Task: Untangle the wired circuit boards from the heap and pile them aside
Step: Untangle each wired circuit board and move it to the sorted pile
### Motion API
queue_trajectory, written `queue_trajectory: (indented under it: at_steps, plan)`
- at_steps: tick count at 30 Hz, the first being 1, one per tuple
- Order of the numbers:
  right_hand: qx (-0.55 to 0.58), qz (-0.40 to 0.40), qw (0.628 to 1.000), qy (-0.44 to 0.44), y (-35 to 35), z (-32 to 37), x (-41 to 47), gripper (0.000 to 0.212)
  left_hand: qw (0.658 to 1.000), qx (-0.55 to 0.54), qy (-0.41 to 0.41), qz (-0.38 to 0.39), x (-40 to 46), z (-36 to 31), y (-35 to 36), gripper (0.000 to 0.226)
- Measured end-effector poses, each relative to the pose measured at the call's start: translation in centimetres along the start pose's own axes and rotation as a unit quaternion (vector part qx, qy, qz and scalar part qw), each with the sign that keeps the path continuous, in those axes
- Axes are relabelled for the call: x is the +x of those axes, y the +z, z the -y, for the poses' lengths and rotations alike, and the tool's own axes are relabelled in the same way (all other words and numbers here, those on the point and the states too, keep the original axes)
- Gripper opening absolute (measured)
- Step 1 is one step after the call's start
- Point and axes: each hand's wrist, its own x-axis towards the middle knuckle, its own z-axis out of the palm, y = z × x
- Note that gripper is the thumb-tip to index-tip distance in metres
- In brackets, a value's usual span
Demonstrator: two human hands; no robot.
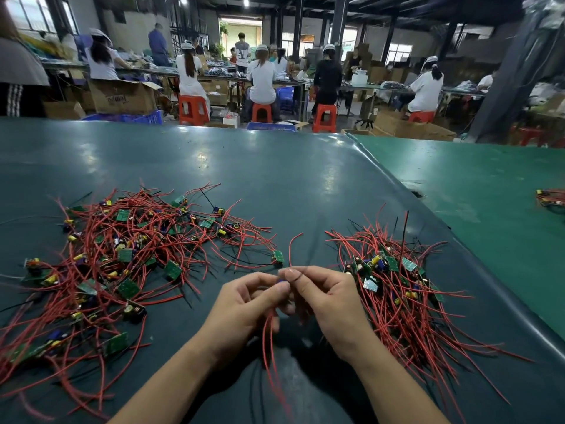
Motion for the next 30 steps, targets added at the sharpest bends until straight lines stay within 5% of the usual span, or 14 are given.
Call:
queue_trajectory:
  at_steps: [5,9,13,17,24,30]
  plan:
    - [0.002,-0.013,1.0,-0.023,-0.2,-0.2,0.0,0.017,0.993,-0.094,-0.025,-0.062,0.6,-0.3,-0.4,0.023]
    - [-0.055,0.041,0.998,0.007,-0.1,-0.1,0.0,0.005,0.997,-0.059,-0.002,-0.058,0.3,0.0,-0.4,0.036]
    - [-0.034,0.01,0.999,0.039,-0.3,-0.1,0.2,0.03,0.999,-0.015,0.016,-0.049,0.3,0.3,-0.5,0.045]
    - [0.054,0.01,0.992,0.116,0.0,-0.2,0.2,0.04,0.999,0.03,0.028,-0.004,-0.2,0.3,-0.3,0.028]
    - [-0.001,0.047,0.995,0.086,-0.2,-0.4,0.2,0.018,0.995,0.073,0.06,-0.007,-0.9,0.0,-0.2,0.017]
    - [0.071,-0.08,0.991,0.084,-0.3,0.0,1.0,0.015,0.999,0.045,0.015,0.024,-0.2,-0.2,-0.7,0.016]
